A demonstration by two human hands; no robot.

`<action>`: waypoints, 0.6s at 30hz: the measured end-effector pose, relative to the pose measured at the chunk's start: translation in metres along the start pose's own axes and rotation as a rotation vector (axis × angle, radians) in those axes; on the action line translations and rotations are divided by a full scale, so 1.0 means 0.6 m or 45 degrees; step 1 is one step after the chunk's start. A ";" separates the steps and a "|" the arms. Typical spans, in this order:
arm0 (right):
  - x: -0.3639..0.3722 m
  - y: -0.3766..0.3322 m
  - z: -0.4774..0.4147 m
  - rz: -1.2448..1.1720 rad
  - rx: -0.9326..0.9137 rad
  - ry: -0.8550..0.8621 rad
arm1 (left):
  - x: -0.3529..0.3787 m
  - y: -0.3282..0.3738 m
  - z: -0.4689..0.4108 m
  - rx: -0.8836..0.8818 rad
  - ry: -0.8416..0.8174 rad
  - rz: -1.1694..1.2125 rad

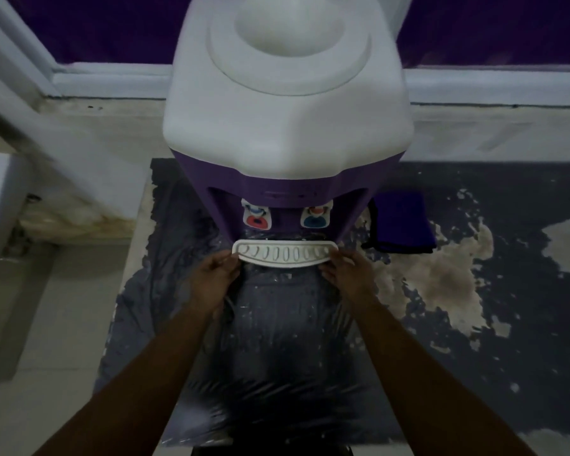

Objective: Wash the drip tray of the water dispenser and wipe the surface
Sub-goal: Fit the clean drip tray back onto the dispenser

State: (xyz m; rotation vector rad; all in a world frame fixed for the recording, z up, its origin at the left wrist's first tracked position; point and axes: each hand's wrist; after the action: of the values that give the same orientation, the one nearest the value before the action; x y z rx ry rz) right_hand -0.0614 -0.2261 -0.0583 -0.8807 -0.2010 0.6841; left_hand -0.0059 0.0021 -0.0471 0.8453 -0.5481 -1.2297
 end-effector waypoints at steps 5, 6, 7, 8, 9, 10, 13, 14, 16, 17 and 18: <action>0.021 -0.003 -0.023 -0.030 0.013 0.007 | 0.020 0.000 -0.018 0.004 0.092 0.077; 0.025 -0.003 -0.026 -0.028 0.003 0.025 | 0.024 0.001 -0.019 0.005 0.105 0.088; 0.029 -0.001 -0.029 -0.036 -0.004 0.046 | 0.028 0.001 -0.022 0.002 0.115 0.110; 0.032 0.000 -0.032 -0.041 -0.007 0.065 | 0.032 0.003 -0.022 0.006 0.129 0.128; 0.035 0.001 -0.036 -0.047 -0.009 0.079 | 0.037 0.004 -0.022 0.015 0.154 0.130; 0.037 0.001 -0.038 -0.044 -0.017 0.093 | 0.040 0.005 -0.023 0.029 0.191 0.109; 0.044 0.004 -0.045 -0.002 -0.083 0.137 | 0.044 0.001 -0.027 0.033 0.230 0.087; 0.046 0.004 -0.045 0.014 -0.100 0.149 | 0.044 -0.002 -0.028 0.007 0.204 0.121; 0.049 0.004 -0.045 0.015 -0.103 0.156 | 0.044 -0.006 -0.031 -0.035 0.174 0.199; 0.049 0.003 -0.045 0.016 -0.101 0.151 | 0.045 -0.007 -0.032 -0.044 0.171 0.228; 0.049 0.000 -0.043 0.049 -0.117 0.155 | 0.045 -0.009 -0.034 -0.060 0.161 0.243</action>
State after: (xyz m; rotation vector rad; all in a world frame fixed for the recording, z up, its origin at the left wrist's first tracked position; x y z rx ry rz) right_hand -0.0277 -0.2244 -0.0781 -1.0133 -0.1072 0.6589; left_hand 0.0138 -0.0190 -0.0652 0.8060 -0.4839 -1.0044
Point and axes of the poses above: each hand's wrist, its own z-axis away from the middle knuckle, its own x-axis out of the palm, y = z × x, and after that the axes turned 11 degrees about y, right-handed
